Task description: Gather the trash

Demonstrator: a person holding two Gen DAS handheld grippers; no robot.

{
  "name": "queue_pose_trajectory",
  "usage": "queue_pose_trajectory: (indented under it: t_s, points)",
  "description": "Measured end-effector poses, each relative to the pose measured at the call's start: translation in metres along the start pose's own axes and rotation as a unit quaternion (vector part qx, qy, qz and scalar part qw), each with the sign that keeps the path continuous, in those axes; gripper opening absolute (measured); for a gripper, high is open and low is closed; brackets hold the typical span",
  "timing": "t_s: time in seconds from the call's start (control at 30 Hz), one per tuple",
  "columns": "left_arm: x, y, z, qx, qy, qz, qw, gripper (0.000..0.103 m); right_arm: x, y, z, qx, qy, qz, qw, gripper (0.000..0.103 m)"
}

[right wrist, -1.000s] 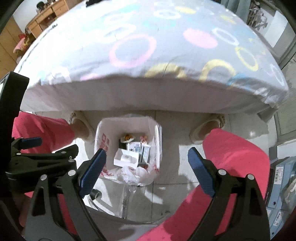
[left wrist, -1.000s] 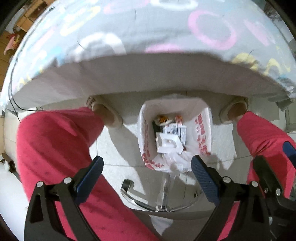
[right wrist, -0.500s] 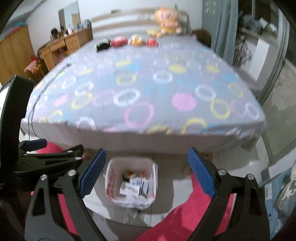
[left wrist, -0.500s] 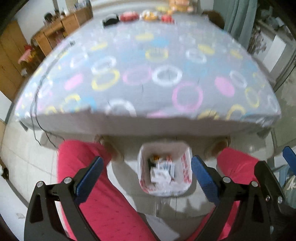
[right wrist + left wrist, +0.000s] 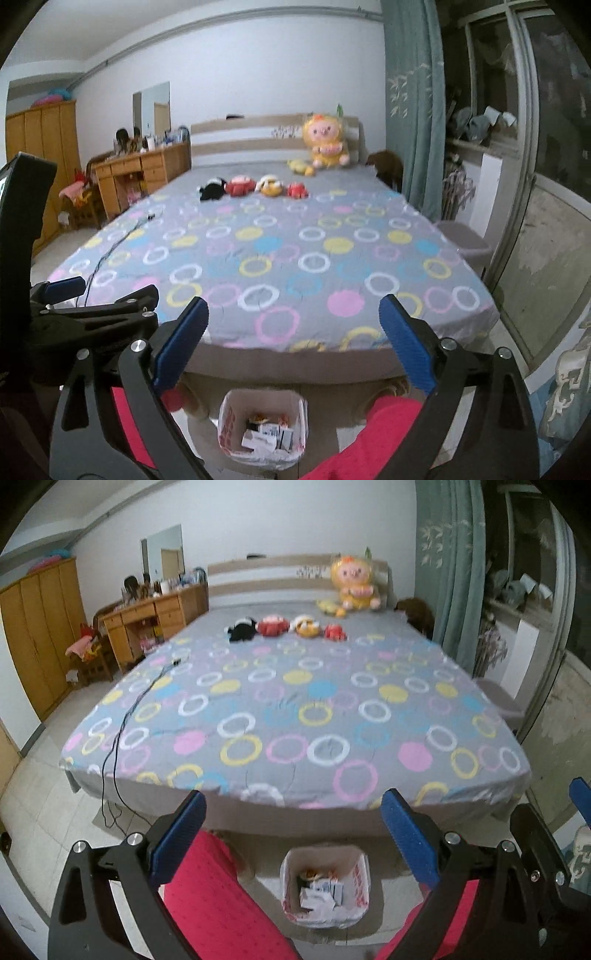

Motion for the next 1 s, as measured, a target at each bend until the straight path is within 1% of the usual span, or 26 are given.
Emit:
queue_pose_trajectory:
  t_s: [0.1,0.23,0.37,0.43,0.83,1.0]
  points:
    - [0.0,0.003,0.014,0.021,-0.003,-0.001,0.9998,0.095,0.003,0.006,0.014,0.016,-0.003,-0.001,1.0,0.092]
    - [-0.001,0.004,0.025,0.031,-0.008,-0.003,0.9995,0.095,0.005,0.008,0.023,0.024,-0.008,-0.001,1.0,0.093]
    - [0.001,0.004,0.033,0.037,0.002,-0.007,0.9993,0.095,0.005,0.008,0.026,0.027,-0.012,0.001,1.0,0.093]
    - [0.001,0.003,0.034,0.041,0.0,-0.009,0.9991,0.095,0.005,0.007,0.028,0.03,-0.015,0.001,0.999,0.093]
    - [-0.001,0.003,0.034,0.036,-0.004,-0.01,0.9993,0.095,0.004,0.006,0.03,0.03,-0.024,0.006,0.999,0.093]
    - [-0.004,0.005,0.032,0.034,-0.005,-0.009,0.9994,0.095,0.005,0.005,0.029,0.029,-0.021,0.005,0.999,0.093]
Point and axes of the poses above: each gripper's, at about its wrist camera, not at the fingertips, and z roughly against the way its jaws point, x to its right, y to its top, the point moved 3 cm from there along -z, roughly the way its jaws point, and after that the axes turned 2 degrees about z, right-handed, at the moved point
